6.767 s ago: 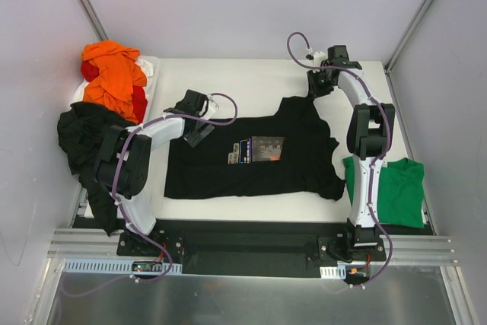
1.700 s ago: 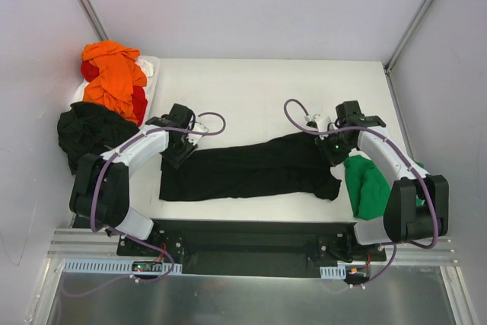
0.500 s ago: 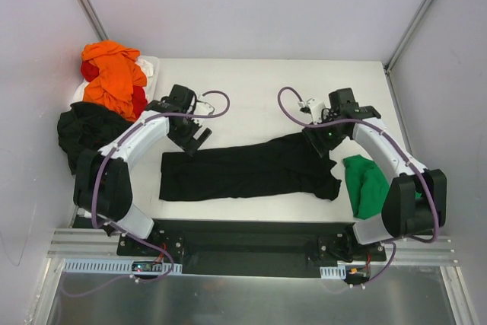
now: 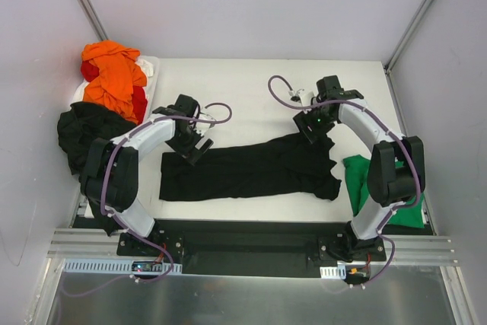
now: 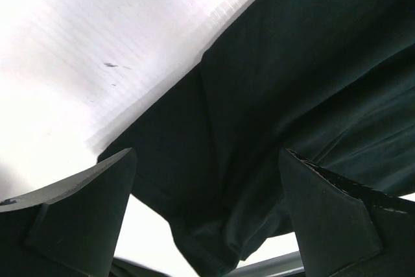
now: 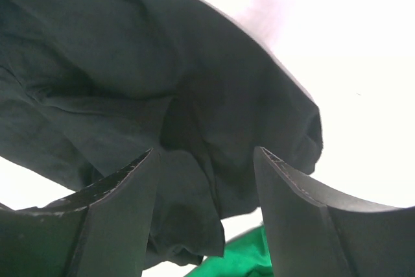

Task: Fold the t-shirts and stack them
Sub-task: Fold the other side of the tshirt into a rectangle

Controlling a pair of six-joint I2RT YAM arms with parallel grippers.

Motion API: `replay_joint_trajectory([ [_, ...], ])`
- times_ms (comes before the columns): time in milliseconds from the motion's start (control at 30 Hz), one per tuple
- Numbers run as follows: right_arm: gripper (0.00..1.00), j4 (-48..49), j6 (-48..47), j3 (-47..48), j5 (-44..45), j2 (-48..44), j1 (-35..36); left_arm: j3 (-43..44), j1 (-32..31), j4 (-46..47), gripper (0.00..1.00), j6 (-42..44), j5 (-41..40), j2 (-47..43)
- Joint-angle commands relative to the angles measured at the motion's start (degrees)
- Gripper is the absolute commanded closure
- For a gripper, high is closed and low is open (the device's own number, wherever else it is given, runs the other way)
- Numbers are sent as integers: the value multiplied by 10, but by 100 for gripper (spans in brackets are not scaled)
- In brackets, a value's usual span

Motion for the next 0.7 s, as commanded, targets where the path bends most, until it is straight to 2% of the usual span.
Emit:
replay_joint_trajectory([
  [0, 37, -3, 8, 7, -11, 9, 18, -18, -3, 8, 8, -7, -3, 10],
  [433, 39, -3, -1, -22, -6, 12, 41, -24, -3, 20, 7, -7, -23, 16],
  [667, 44, 8, -6, -38, -7, 27, 49, -26, -3, 20, 7, -9, -30, 20],
])
